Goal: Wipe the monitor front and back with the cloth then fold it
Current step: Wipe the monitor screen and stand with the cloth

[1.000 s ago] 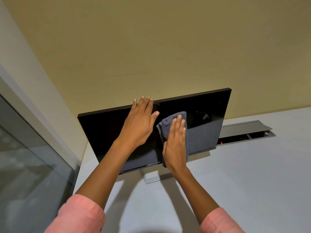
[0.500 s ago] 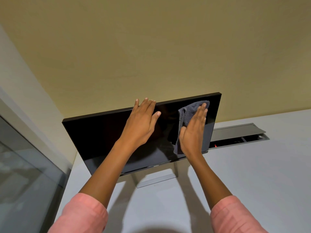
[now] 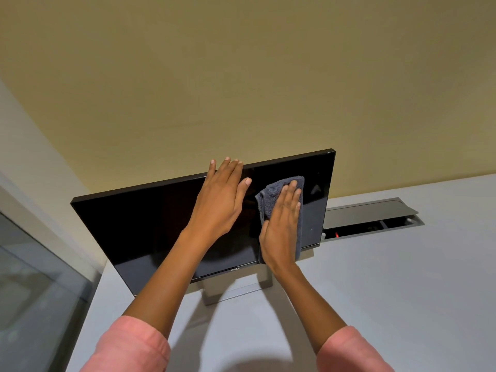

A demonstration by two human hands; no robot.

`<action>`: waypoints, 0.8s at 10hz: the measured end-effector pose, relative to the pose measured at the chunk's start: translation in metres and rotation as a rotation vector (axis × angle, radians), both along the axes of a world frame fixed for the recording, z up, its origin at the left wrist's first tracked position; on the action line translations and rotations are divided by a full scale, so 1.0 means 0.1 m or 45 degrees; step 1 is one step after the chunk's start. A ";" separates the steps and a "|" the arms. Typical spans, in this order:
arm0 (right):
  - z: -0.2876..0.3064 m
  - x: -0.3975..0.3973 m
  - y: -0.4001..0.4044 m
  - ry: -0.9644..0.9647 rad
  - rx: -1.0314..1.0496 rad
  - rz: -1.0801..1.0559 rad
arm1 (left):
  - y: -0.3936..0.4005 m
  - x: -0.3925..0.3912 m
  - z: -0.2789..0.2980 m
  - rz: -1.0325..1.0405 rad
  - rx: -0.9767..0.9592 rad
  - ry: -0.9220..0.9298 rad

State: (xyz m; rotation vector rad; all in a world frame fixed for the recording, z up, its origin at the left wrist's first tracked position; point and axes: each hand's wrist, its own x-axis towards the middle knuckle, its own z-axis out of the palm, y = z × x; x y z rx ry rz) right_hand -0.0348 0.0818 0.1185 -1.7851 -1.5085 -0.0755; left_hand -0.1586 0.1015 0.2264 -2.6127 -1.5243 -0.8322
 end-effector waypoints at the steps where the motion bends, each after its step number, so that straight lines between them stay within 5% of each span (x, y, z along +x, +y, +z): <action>1: 0.10 0.12 0.05 -0.050 0.040 0.027 | 0.00 0.01 0.00 0.008 0.002 -0.031; 3: 0.32 0.43 0.19 -0.010 0.136 -0.069 | -0.01 0.01 0.01 0.003 -0.004 -0.068; 5: 0.19 0.53 0.21 0.381 0.176 -0.184 | -0.03 -0.03 0.04 -0.051 -0.093 -0.195; 7: -0.23 0.14 0.01 0.777 0.262 -0.009 | -0.04 -0.04 0.05 -0.059 -0.123 -0.242; 8: -0.25 -0.02 0.00 0.611 0.261 0.092 | -0.02 -0.06 0.03 -0.059 -0.111 -0.238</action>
